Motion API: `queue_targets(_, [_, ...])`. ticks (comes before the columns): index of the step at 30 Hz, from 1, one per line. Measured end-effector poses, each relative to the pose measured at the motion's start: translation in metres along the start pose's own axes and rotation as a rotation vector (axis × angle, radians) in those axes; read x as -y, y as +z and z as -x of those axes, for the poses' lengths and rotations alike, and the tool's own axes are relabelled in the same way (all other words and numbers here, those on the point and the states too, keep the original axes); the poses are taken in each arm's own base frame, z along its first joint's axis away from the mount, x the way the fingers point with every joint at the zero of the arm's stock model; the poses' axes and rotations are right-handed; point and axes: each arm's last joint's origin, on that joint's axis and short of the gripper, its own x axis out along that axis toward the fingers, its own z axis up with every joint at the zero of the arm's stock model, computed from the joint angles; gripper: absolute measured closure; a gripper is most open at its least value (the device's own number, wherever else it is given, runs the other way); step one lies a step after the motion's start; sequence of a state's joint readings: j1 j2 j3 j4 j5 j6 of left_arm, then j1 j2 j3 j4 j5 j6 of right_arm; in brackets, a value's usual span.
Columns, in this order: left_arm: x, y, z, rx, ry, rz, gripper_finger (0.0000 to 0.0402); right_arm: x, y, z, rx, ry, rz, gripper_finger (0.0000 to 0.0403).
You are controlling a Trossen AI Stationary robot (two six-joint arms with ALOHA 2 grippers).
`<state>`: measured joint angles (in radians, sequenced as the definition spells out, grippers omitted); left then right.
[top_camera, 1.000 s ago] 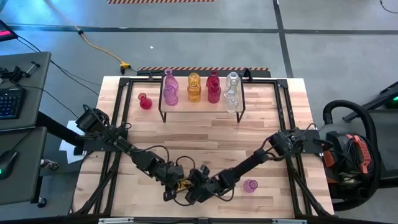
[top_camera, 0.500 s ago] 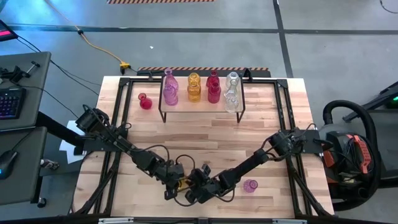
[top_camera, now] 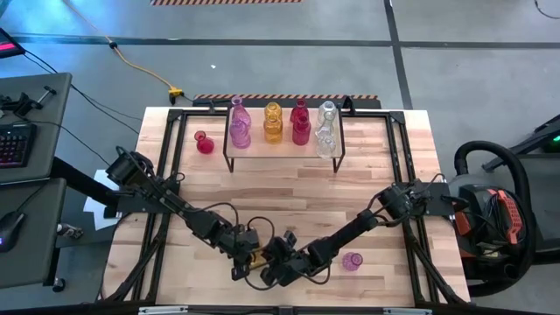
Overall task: Sort vases onto shelf
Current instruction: Put the yellow vase on the shelf aligned with the other yellow vases
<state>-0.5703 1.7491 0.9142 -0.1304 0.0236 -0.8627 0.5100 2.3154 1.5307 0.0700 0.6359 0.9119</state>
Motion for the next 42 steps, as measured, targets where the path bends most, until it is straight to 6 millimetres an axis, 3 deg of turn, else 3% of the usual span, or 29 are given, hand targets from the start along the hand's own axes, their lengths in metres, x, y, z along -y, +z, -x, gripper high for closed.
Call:
queue_targets(13, [0.013,0.008,0.033,0.045,-0.113,-0.012,0.0348,-0.009,0.008,0.012,-0.019,0.052,-0.046,0.0403])
queue_targets(30, [0.016,0.008,0.085,0.047,-0.166,-0.021,0.0348,-0.008,0.073,0.074,-0.279,0.094,-0.087,0.0403])
queue_targets(42, [0.014,0.006,0.122,0.078,-0.196,-0.041,0.0348,0.021,0.140,0.105,-0.478,0.177,-0.127,0.0403])
